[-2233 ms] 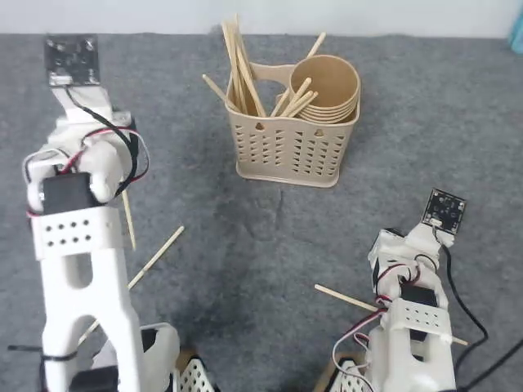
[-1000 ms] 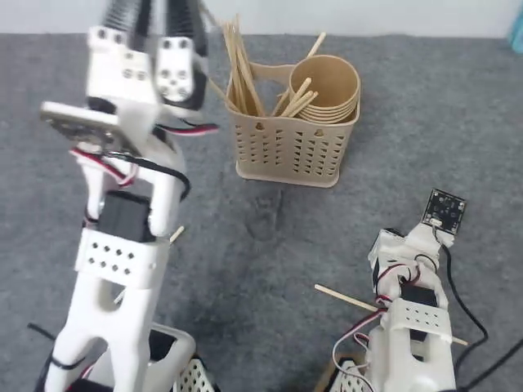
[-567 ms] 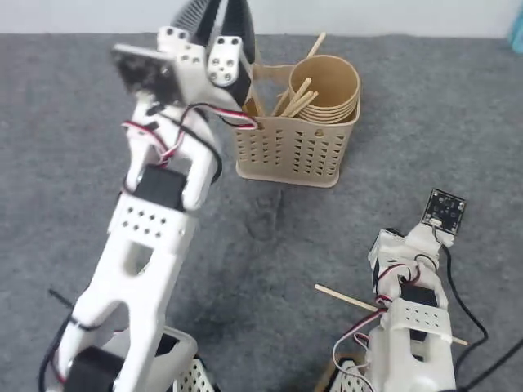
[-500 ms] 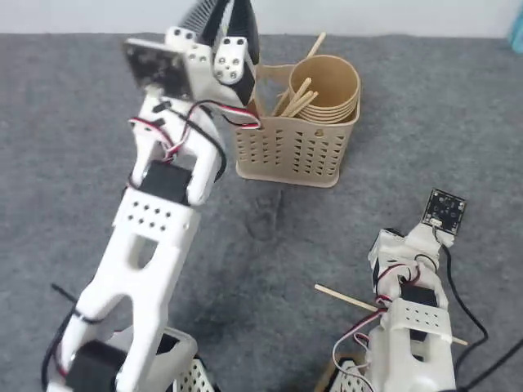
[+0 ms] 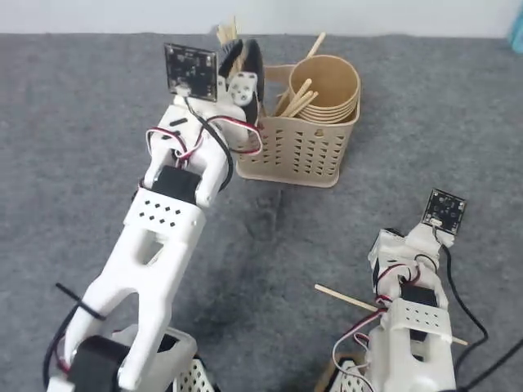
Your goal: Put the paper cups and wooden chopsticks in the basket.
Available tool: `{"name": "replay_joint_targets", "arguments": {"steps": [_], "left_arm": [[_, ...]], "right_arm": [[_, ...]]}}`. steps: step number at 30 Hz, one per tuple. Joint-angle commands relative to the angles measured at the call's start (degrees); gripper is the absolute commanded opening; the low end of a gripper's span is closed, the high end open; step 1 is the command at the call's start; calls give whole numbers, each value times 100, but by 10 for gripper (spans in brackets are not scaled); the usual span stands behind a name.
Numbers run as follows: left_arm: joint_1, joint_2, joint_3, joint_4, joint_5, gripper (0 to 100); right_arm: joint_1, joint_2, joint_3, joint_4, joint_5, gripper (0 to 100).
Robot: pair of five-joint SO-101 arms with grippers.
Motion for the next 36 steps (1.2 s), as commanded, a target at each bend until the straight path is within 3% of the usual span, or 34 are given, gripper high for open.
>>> {"name": "replay_joint_targets", "arguments": {"steps": [1, 5, 14, 20, 27, 32, 36], "left_arm": [[-44, -35, -479, 1125, 70, 175], [-35, -35, -954, 2242, 79, 208], [-510, -607, -2466, 3604, 79, 207], [-1301, -1521, -3213, 5565, 44, 207], [-2629, -1547, -3108, 7516, -44, 206], [-3033, -1556, -2448, 8791, -1785, 206], [-3051, -1591, -1156, 8800, -3156, 206]], "right_arm": [[-4, -154, -211, -13, 88, 11], [-4, -154, -211, -13, 88, 11], [-4, -154, -211, -13, 88, 11], [-4, -154, -211, -13, 88, 11], [-4, -154, -202, -13, 88, 11], [-13, -154, -193, 31, 88, 10], [-13, -154, -185, 31, 88, 10]]}}
